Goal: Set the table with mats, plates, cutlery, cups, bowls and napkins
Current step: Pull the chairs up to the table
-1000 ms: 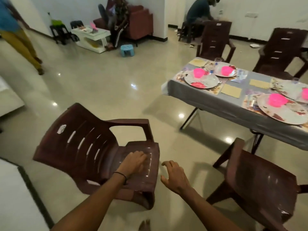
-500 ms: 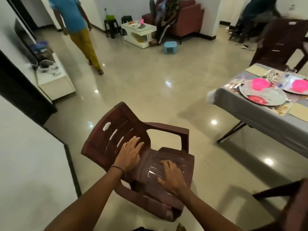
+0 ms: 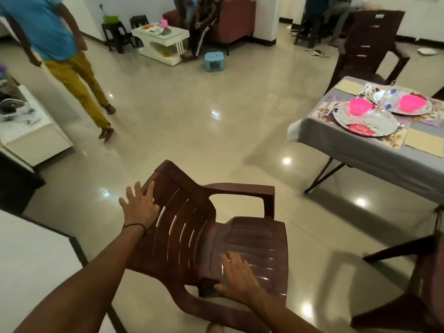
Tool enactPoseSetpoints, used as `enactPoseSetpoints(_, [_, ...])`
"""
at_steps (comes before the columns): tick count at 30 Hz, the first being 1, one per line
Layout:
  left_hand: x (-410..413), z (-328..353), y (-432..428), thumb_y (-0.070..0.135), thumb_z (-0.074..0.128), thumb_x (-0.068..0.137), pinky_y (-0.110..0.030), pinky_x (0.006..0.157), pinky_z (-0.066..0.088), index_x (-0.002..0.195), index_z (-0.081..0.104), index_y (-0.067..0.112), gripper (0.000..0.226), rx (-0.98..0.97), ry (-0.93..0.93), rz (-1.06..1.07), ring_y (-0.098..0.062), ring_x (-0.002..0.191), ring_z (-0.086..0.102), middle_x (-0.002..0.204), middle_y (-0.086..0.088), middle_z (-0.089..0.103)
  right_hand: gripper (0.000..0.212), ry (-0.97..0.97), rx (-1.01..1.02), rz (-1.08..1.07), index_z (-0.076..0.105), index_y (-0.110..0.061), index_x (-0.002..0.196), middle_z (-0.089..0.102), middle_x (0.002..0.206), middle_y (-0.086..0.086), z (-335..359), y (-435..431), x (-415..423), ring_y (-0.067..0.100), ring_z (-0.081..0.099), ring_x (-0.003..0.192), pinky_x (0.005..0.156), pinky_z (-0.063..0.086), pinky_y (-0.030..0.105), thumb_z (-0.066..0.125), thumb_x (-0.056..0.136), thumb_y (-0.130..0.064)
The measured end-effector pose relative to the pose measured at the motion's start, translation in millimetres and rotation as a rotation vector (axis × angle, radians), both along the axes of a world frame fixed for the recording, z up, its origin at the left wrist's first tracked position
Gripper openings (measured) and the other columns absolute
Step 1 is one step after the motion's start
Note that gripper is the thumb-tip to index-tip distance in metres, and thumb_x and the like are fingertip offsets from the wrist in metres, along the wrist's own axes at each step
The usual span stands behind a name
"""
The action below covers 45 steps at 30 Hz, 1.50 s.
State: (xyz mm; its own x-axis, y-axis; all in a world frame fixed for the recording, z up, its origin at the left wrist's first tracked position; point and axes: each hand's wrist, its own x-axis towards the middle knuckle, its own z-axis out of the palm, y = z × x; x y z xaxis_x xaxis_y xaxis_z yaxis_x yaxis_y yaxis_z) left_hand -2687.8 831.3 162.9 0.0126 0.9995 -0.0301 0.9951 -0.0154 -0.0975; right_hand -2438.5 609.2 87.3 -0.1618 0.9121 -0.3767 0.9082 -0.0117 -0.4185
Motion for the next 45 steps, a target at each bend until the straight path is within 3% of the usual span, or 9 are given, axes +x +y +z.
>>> enactPoseSetpoints(4, [-20.7, -16.0, 23.0, 0.04, 0.051, 0.093, -0.059, 0.09, 0.043, 0.151, 0.017, 0.029, 0.068, -0.059, -0.131, 0.028, -0.048, 0.119, 0.044, 0.146, -0.021, 0.027, 0.08, 0.007, -0.042, -0.036, 0.031, -0.018, 0.145, 0.034, 0.148, 0.009, -15.9, 4.9, -29.9, 0.029, 0.033, 0.138, 0.111, 0.031, 0.044, 0.065, 0.08, -0.049])
enactPoseSetpoints(7, [-42.0, -35.0, 29.3, 0.042, 0.038, 0.1, -0.05, 0.074, 0.05, 0.154, 0.007, 0.03, 0.064, -0.097, -0.177, -0.014, -0.045, 0.086, 0.06, 0.122, -0.025, 0.046, 0.074, 0.006, -0.049, -0.031, 0.035, -0.019, 0.139, 0.041, 0.14, 0.007, -28.6, 2.3, -55.1, 0.03, 0.039, 0.131, 0.104, 0.035, 0.045, 0.062, 0.078, -0.051])
enactPoseSetpoints(9, [-55.6, -44.7, 37.0, 0.04, 0.033, 0.102, -0.047, 0.069, 0.047, 0.155, 0.004, 0.032, 0.062, -0.09, -0.147, -0.047, -0.043, 0.079, 0.06, 0.108, -0.024, 0.053, 0.077, -0.007, -0.076, -0.035, 0.033, -0.021, 0.138, 0.042, 0.137, 0.006, -34.9, -0.1, -68.0, 0.03, 0.041, 0.127, 0.102, 0.037, 0.045, 0.06, 0.075, -0.056])
enactPoseSetpoints(13, [-56.9, -49.7, 52.7, 0.037, 0.032, 0.103, -0.044, 0.067, 0.047, 0.155, 0.003, 0.034, 0.06, -0.075, -0.152, -0.094, -0.042, 0.077, 0.063, 0.091, -0.026, 0.064, 0.085, -0.01, -0.121, -0.081, 0.031, -0.024, 0.142, 0.042, 0.137, 0.004, -49.7, -7.2, -77.6, 0.029, 0.041, 0.127, 0.103, 0.036, 0.045, 0.065, 0.071, -0.054])
enactPoseSetpoints(18, [-29.2, -51.1, 64.8, 0.036, 0.034, 0.103, -0.047, 0.069, 0.047, 0.154, 0.011, 0.034, 0.056, -0.024, -0.205, -0.118, -0.044, 0.078, 0.062, 0.086, -0.027, 0.065, 0.09, -0.046, -0.181, -0.141, 0.026, -0.025, 0.147, 0.038, 0.143, 0.003, -61.8, -15.7, -71.4, 0.028, 0.037, 0.133, 0.105, 0.035, 0.046, 0.073, 0.073, -0.049])
enactPoseSetpoints(29, [115.4, -44.2, 69.8, 0.036, 0.04, 0.101, -0.048, 0.079, 0.049, 0.153, 0.014, 0.035, 0.058, -0.119, -0.328, -0.171, -0.047, 0.092, 0.061, 0.098, -0.029, 0.061, 0.093, -0.04, -0.217, -0.41, 0.024, -0.024, 0.15, 0.037, 0.145, 0.002, -65.9, -35.9, -6.9, 0.025, 0.038, 0.134, 0.107, 0.035, 0.044, 0.075, 0.076, -0.048])
enactPoseSetpoints(36, [206.7, -39.8, 39.6, 0.035, 0.042, 0.101, -0.049, 0.087, 0.048, 0.153, 0.013, 0.037, 0.06, -0.204, -0.407, -0.083, -0.046, 0.101, 0.059, 0.106, -0.028, 0.061, 0.106, 0.139, -0.134, -0.48, 0.017, -0.029, 0.151, 0.032, 0.15, -0.002, -43.0, -29.2, 37.5, 0.023, 0.034, 0.137, 0.113, 0.031, 0.049, 0.07, 0.068, -0.069])
enactPoseSetpoints(40, [255.3, -37.6, 2.2, 0.036, 0.042, 0.1, -0.048, 0.089, 0.047, 0.153, 0.011, 0.041, 0.061, -0.25, -0.497, -0.013, -0.044, 0.104, 0.059, 0.11, -0.027, 0.062, 0.105, 0.271, 0.013, -0.519, 0.014, -0.033, 0.153, 0.029, 0.153, -0.007, -16.6, -24.7, 59.7, 0.019, 0.032, 0.139, 0.115, 0.03, 0.045, 0.059, 0.07, -0.078])
enactPoseSetpoints(45, [313.1, -41.1, -42.5, 0.028, 0.048, 0.093, -0.047, 0.084, 0.05, 0.152, 0.003, 0.044, 0.076, -0.286, -0.564, -0.018, -0.043, 0.094, 0.061, 0.107, -0.024, 0.061, 0.087, 0.28, 0.126, -0.621, 0.023, -0.029, 0.153, 0.037, 0.152, -0.004, 1.6, -21.4, 88.2, 0.02, 0.039, 0.136, 0.112, 0.032, 0.04, 0.052, 0.082, -0.068])
